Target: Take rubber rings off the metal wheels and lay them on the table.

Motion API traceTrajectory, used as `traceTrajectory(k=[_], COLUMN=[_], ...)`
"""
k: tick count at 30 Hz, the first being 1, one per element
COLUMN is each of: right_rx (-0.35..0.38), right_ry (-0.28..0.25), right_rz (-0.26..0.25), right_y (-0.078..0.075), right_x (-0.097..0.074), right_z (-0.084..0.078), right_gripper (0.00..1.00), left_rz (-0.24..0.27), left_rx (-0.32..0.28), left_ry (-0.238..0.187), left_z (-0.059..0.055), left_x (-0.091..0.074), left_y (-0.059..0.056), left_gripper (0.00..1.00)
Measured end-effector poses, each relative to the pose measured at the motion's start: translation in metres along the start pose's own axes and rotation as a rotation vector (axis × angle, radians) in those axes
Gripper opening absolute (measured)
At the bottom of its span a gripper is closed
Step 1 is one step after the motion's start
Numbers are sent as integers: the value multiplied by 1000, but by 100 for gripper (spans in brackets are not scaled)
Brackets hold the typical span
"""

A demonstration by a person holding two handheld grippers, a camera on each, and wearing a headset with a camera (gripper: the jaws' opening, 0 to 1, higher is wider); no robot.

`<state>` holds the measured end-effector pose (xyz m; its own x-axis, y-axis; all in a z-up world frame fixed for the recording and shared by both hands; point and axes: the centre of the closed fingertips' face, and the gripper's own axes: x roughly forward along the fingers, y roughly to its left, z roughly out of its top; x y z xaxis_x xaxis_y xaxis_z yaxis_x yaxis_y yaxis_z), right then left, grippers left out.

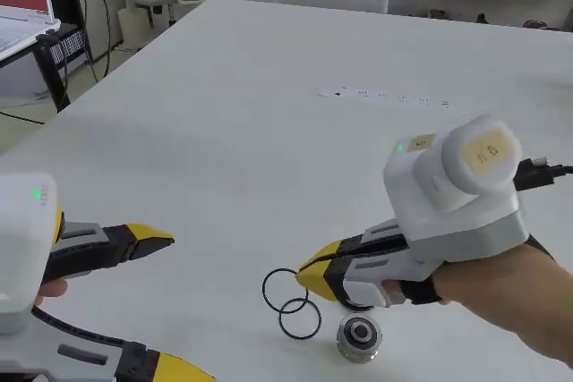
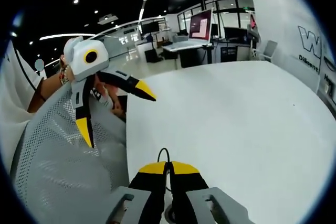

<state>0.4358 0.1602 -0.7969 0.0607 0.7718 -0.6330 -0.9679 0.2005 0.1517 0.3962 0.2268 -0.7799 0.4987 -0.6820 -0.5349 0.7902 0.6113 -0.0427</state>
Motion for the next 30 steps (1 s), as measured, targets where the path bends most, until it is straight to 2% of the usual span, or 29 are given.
traceTrajectory(k=[5,12,30], right_rx=[8,60,136], right_ry=[21,33,35], right_rz=[3,9,1], right_y=[-1,-6,-16], right_x=[3,7,11], right_z=[-13,-25,-38], right_gripper=[0,0,0], left_rz=[-9,-1,1], left_rx=[0,-8,-31], left_ry=[9,3,-4], left_z=[-1,-1,-2], left_x=[1,1,1], left_y=[-1,0,2], left_gripper=[85,85,85])
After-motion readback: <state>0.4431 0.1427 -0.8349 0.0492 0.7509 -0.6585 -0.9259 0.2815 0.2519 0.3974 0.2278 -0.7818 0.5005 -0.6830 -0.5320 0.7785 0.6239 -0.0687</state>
